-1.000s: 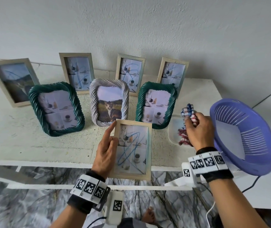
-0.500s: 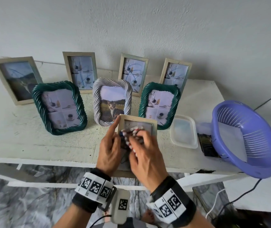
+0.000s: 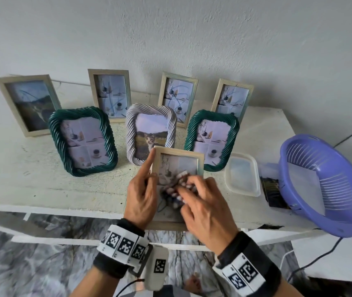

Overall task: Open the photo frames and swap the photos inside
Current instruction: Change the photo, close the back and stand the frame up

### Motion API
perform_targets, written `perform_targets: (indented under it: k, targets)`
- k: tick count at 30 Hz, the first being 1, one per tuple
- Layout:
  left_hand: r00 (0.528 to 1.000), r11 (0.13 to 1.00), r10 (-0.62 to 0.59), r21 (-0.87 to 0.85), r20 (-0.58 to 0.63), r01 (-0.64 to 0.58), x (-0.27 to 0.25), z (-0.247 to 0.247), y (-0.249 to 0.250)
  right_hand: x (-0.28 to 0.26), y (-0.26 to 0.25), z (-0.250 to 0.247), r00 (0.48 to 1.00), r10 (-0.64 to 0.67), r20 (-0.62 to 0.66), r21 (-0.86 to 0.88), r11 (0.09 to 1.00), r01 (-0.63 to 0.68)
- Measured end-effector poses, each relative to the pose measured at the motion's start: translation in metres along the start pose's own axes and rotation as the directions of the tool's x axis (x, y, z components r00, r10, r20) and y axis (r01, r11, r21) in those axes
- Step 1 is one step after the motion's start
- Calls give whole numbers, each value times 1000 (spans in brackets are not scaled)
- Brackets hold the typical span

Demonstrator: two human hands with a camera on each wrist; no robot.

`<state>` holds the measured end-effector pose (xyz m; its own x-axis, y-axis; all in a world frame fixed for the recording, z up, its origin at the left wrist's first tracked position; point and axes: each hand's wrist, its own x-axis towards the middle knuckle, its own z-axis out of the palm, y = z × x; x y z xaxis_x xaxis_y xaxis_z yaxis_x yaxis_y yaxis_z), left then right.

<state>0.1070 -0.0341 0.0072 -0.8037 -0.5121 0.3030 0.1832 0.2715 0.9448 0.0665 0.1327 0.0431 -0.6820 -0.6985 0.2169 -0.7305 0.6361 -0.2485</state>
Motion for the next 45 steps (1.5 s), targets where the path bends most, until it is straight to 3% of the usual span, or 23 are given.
perform_targets:
  k: [5, 8, 11, 17, 24, 30, 32, 35, 39, 45]
  targets:
    - [1000, 1000, 11, 12, -13, -11, -4, 10, 3, 30, 1, -5, 969, 211, -125, -32, 976, -217]
    - [999, 1000, 6, 1, -31, -6, 0, 6, 1, 19, -12, -4, 983, 164, -77, 42, 986, -162]
    - [1000, 1000, 4, 8, -25, -4, 1, 0, 0, -2, -11, -5, 997, 72, -12, -11, 997, -73]
    - [999, 1000, 0, 6, -33, 1, 0, 8, 6, 32, -6, -7, 969, 218, -119, -121, 965, -232]
    - [997, 999, -46, -26, -56, 45, 6, 5, 5, -7, -25, -7, 976, 218, 30, -38, 975, -217]
    - [999, 1000, -22, -22, -37, 21, 9, 12, 15, 33, -14, -13, 953, 276, -124, -13, 960, -280]
    - [998, 998, -42, -53, -36, 40, 11, 12, 17, 46, -11, -18, 964, 229, -133, -11, 972, -233]
    - [998, 997, -54, -59, -31, 52, 18, 6, 18, 33, -15, -21, 999, 23, -31, 16, 1000, -23]
    - [996, 992, -85, -93, -17, 83, 21, -1, 15, -5, -13, -17, 974, -171, 147, 13, 985, 171]
    - [989, 985, -143, -107, -37, 138, 15, 5, 19, 19, -3, -21, 1000, -17, -7, -5, 1000, 17]
